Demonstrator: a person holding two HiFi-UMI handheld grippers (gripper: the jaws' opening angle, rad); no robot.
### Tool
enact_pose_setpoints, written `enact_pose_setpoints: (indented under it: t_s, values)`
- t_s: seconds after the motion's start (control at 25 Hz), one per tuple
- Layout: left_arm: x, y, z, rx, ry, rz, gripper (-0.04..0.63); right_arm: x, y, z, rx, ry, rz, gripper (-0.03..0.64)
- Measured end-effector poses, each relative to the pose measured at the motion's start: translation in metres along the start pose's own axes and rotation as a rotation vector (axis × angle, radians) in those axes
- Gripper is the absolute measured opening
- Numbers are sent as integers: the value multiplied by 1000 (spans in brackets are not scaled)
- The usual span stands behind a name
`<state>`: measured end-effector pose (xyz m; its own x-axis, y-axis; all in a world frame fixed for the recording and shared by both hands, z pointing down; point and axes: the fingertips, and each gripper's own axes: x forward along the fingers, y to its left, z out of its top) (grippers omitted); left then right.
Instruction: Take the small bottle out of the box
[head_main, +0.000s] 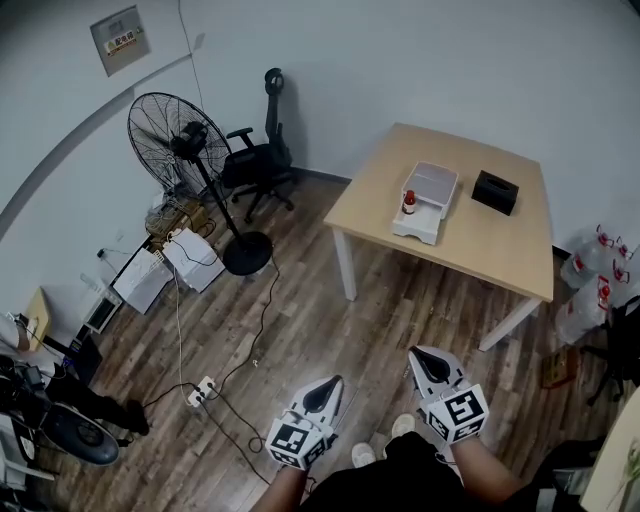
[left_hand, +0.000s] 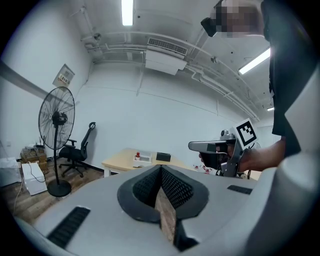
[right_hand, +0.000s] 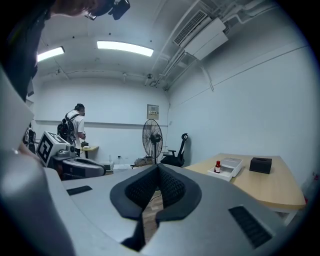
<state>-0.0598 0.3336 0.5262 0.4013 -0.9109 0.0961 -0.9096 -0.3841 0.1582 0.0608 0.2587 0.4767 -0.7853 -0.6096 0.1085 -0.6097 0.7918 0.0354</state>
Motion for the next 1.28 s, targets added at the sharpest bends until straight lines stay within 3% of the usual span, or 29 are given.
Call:
enact_pose_setpoints:
  t_s: [0.4,0.88,1.28]
  values:
    - [60,44,8,12,19,16,12,57,-54,-2,18,-1,-3,12]
    - [191,92,31,42,27,20,12,134,-171,2,7,-7,-10,12]
    - [270,118,54,49,14,34,12,183,-241,9,5,-12,11,12]
